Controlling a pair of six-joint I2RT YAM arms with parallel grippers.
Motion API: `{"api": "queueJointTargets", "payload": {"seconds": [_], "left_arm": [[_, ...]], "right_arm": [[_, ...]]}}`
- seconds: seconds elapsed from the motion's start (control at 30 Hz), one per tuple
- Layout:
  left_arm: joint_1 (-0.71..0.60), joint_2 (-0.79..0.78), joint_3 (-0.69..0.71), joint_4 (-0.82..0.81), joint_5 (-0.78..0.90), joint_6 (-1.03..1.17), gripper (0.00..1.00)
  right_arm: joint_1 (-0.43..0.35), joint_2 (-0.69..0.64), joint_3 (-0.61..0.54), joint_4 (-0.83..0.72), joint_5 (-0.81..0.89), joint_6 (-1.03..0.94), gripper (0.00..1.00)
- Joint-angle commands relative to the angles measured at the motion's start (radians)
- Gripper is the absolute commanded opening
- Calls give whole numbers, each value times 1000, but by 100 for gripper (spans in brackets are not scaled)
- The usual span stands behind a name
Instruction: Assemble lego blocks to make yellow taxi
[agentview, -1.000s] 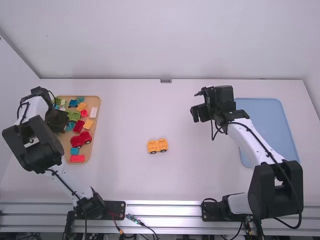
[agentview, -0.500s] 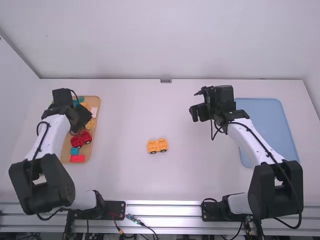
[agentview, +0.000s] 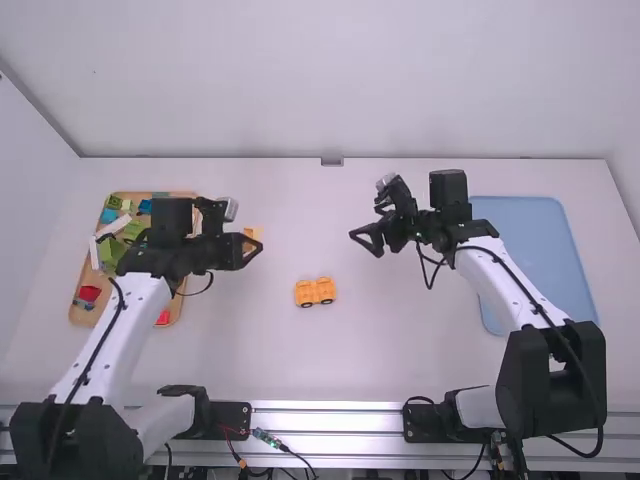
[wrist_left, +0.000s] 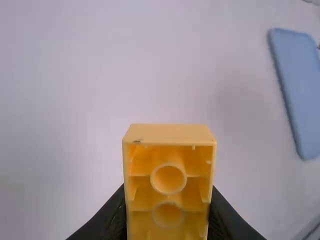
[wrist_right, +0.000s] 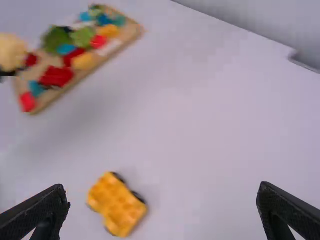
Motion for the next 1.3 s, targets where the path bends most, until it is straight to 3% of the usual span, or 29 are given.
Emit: {"api": "queueJointTargets", "payload": {"seconds": [0.0, 0.13, 0.3, 0.5, 0.67, 0.87, 1.13, 1.27], "left_arm": [[-6, -10, -39, 24, 171, 146, 2], [-7, -10, -100, 106, 354, 270, 2], [-8, -10, -193, 323, 523, 250, 2], [-12, -10, -275, 585, 546, 60, 5], [-12, -10, -327, 712, 547, -7, 4], [-12, -10, -351, 753, 583, 1, 2], [-12, -10, -390, 882, 615, -7, 2], [-12, -10, -393, 895, 615, -7, 2]], "right_arm": [[4, -4, 17, 6, -303, -68, 99], [5, 36, 17, 77, -414, -6, 99], [44, 148, 17, 317, -603, 187, 99], [133, 273, 17, 616, -626, 383, 99], [196, 296, 17, 804, -649, 491, 99], [248, 296, 17, 898, -619, 589, 99], [280, 296, 17, 893, -489, 726, 100], [279, 296, 17, 892, -466, 740, 95]]}}
